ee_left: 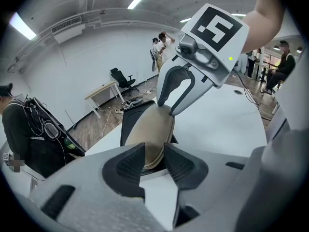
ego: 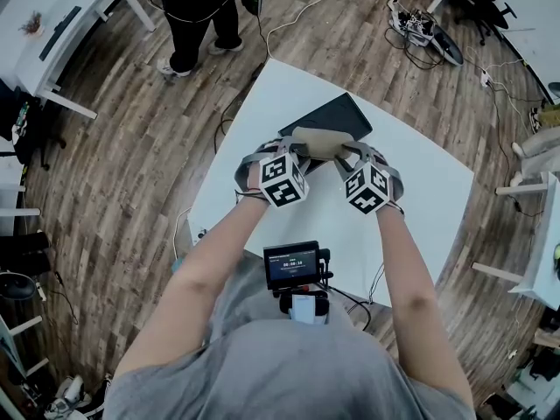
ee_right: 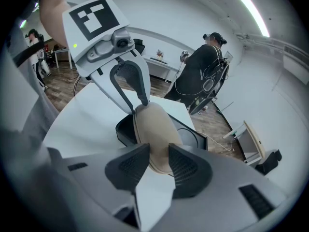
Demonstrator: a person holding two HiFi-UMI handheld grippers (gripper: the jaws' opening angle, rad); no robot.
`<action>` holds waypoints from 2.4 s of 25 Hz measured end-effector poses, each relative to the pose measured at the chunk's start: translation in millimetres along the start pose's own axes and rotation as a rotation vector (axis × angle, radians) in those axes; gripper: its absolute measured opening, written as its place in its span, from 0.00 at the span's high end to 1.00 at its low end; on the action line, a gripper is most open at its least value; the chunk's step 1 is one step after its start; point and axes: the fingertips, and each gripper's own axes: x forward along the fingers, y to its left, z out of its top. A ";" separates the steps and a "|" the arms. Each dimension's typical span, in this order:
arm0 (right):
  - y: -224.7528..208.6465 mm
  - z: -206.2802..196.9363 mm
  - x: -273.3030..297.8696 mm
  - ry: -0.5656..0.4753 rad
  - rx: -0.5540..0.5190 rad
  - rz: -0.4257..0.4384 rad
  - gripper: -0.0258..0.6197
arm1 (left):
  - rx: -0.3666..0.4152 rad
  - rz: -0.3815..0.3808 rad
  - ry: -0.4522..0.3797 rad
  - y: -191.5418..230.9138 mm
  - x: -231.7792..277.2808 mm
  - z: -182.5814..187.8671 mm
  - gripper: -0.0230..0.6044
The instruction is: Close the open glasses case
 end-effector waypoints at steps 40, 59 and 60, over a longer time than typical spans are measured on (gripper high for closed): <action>50.9 41.5 -126.1 -0.568 0.677 0.023 0.81 | -0.402 -0.070 -0.528 -35.5 -139.6 32.5 0.85; 89.2 26.3 -167.3 -0.581 0.739 0.037 0.91 | -0.403 -0.136 -0.570 -79.0 -162.3 45.8 0.93; 88.7 26.4 -167.4 -0.581 0.741 0.035 0.91 | -0.401 -0.135 -0.570 -78.6 -162.5 45.4 0.93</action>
